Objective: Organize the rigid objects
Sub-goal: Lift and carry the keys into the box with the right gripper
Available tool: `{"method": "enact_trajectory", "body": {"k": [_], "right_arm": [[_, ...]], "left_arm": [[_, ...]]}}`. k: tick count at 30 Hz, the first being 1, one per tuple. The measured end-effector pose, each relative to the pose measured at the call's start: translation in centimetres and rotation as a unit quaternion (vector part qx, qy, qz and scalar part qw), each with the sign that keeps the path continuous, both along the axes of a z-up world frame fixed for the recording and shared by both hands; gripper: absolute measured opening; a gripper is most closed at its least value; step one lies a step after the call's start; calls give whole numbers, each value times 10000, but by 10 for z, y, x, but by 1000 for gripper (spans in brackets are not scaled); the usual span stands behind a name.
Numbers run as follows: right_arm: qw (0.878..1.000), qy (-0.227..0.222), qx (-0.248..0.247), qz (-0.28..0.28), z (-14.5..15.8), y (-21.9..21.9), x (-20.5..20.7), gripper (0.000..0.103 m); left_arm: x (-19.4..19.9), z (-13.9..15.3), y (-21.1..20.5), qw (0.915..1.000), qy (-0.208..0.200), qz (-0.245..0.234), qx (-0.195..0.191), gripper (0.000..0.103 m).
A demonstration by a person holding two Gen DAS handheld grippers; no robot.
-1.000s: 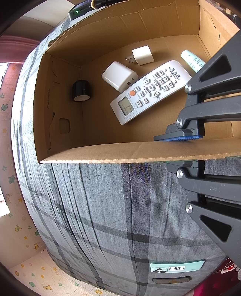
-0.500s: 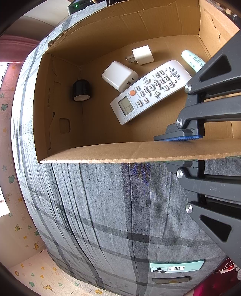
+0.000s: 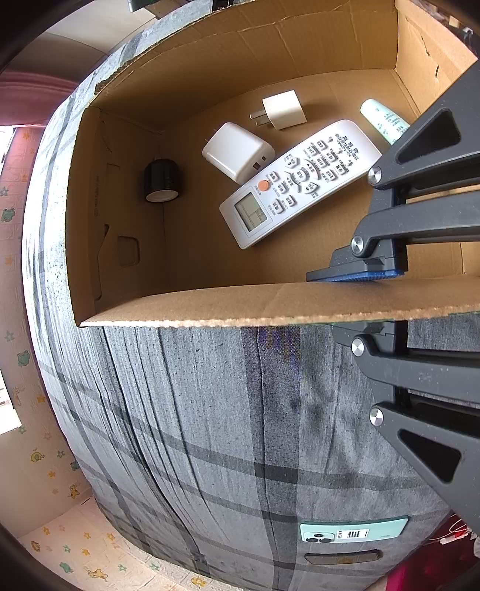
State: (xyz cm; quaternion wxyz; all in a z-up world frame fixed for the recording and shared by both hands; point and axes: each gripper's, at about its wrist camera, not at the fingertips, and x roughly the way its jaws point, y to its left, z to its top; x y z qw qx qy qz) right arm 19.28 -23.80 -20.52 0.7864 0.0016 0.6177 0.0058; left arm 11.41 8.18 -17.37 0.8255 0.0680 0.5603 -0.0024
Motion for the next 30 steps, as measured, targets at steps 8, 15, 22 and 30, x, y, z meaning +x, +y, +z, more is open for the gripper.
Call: {"method": "enact_trajectory", "body": {"k": [8,15,22,30], "right_arm": [[9998,-181,55,-13,30,1,-14,12],[9995,-294,71,11,48,0,-18,12],[9989,-459,69,105,74,6,-29,12],[9973,-697,47,231,108,17,-34,12]], "left_arm": [[0,0,0,10000,-4,-2,3,14],[0,1,1,10000,-11,-18,1,14],[0,2,-1,10000,-6,-37,18,14],[1,2,2,10000,7,-10,-33,14]]}}
